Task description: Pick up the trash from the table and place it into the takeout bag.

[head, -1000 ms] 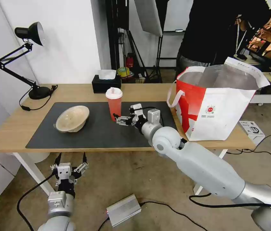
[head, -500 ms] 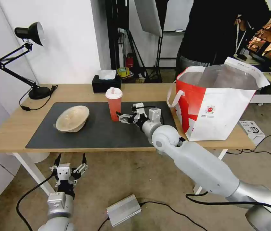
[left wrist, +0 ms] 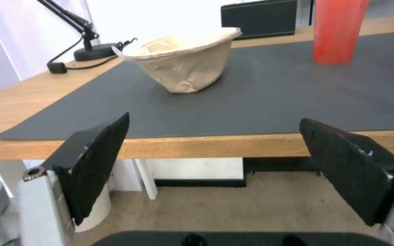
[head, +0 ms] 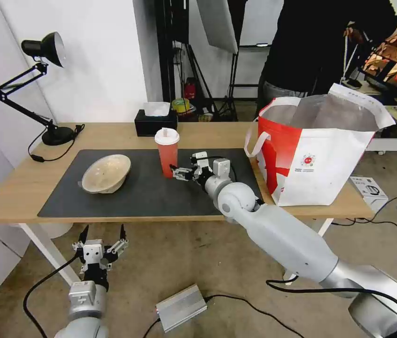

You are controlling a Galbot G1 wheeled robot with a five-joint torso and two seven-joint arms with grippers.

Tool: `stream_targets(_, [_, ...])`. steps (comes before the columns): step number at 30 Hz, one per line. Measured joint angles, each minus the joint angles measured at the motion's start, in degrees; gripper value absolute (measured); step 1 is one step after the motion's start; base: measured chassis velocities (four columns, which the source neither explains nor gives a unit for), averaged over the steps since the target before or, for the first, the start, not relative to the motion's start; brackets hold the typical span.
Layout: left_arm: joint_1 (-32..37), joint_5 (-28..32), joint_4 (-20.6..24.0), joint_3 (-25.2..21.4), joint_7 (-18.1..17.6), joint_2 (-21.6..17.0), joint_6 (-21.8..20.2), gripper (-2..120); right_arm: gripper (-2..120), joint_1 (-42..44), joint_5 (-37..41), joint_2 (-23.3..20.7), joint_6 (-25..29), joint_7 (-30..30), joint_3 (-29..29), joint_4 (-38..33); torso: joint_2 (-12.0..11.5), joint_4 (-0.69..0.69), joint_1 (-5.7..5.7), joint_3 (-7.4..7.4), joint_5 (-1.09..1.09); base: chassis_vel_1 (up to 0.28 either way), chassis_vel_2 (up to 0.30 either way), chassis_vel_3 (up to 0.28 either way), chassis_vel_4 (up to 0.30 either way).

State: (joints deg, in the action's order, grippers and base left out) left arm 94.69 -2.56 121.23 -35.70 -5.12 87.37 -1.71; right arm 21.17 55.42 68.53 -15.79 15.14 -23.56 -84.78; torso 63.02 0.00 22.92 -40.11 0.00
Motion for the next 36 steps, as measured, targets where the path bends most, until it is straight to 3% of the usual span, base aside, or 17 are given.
stream_targets(36, [-0.5,0.1,-0.8,0.0,0.0,0.2,1.0,100,100,-4.9,-2.6,6.4,2.2,-3.5,-2.8,12.3,0.0,0.00,0.00,0.00,0.00,0.000,0.000,0.000,0.000])
